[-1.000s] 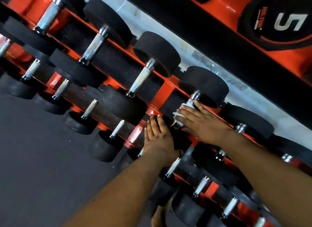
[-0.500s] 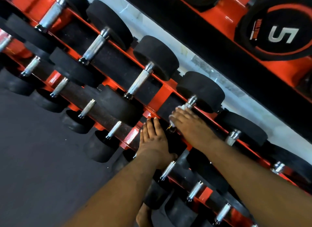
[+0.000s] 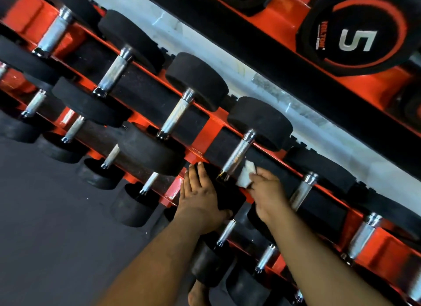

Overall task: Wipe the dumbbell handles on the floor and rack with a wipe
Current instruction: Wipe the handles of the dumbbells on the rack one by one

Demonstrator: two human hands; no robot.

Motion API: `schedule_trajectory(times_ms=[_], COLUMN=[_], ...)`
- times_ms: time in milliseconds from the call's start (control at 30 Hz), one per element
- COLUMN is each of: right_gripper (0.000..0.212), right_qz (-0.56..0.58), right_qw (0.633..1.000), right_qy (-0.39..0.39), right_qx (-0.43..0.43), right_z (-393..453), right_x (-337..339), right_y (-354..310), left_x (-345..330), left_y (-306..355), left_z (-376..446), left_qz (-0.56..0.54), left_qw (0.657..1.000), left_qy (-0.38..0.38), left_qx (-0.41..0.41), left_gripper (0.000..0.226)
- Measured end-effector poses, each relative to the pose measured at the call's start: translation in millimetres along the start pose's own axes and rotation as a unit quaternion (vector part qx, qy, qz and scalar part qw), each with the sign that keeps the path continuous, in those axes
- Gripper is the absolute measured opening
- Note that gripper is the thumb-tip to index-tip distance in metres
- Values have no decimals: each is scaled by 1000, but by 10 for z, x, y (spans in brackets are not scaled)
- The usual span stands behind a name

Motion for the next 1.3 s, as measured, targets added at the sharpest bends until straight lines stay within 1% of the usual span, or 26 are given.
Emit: schedule_trajectory(times_ms=[33,67,100,167,233,300,367,467,533,600,633,700,767,800,833,867,900,933,967,1000,1067,1100,1167,1233,1300], right_gripper=[25,22,20,14,14,18,16,12,7,9,15,35,43,40,29,13,8,10,8,10,21,20,10,12,7], right_qz=[86,142,175,222,270,252,223,209,210,207,208,217,215,208,190,172,163,157,174,198,231,227,192,161,160], right_qw=[994,986,979,970,960,967,975,977,976,974,973,973,974,975,978,981,981,981,978,974,968,969,975,980,981], right_qy=[-2,-5,-5,17,25,21,11,20,-24,-59,-63,-49,-41,-46,-51,-59,-75,-82,-80,-78,-72,-69,-74,-69,-63], right_qx=[-60,-91,-103,-93,-67,-36,-8,-33,-61,-74,-76,-68,-60,-63,-66,-74,-76,-79,-80,-79,-65,-64,-83,-91,-90], right_z=[17,50,104,214,251,187,113,227,342,395,387,386,410,436,427,414,383,381,362,364,344,332,301,254,246], right_x=[-112,-203,-268,-331,-375,-395,-427,-435,-433,-397,-363,-291,-311,-345,-385,-431,-469,-468,-441,-409,-357,-373,-482,-592,-553], right_y=[-24,-85,-151,-332,-495,-526,-547,-614,-626,-563,-543,-542,-567,-568,-580,-580,-595,-565,-549,-491,-431,-421,-393,-365,-274], left_x=[1,4,7,14,17,13,6,2,11,20,22,13,7,7,10,10,16,11,13,-2,-8,-5,-1,16,15], left_y=[0,3,1,7,10,10,2,8,11,14,11,6,2,8,13,12,15,10,20,6,4,13,23,26,28], left_z=[-8,-15,-23,-25,-28,-38,-35,-25,-34,-45,-46,-38,-29,-27,-28,-33,-43,-43,-38,-32,-22,-20,-33,-45,-40], left_qz=[2,6,6,8,8,7,7,11,11,10,8,6,6,6,7,8,8,8,9,10,11,13,12,11,9], left_qw=[1000,1000,1000,1000,1000,1000,1000,1000,1000,1000,1000,1000,1000,1000,1000,1000,1000,1000,1000,1000,1000,1000,1000,1000,1000], left_qy=[0,-1,-2,-3,2,1,5,3,2,3,2,2,5,3,1,1,2,0,-1,1,4,2,4,5,-4], left_qx=[0,-1,-1,-1,-1,0,2,4,3,-1,-2,-3,-1,0,1,3,5,6,5,7,9,9,7,8,6], left_gripper=[145,144,144,144,143,142,143,143,143,143,143,142,142,142,143,143,144,145,145,145,143,142,142,144,145])
Point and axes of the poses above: each hand's wrist, its own z-axis towards the middle knuckle, its own x-axis out of the back of the hand, y = z × x, the point moved 2 cm from there along z, towards the middle knuckle, and after that the axes turned 4 degrees about x, right-handed, at the moved point
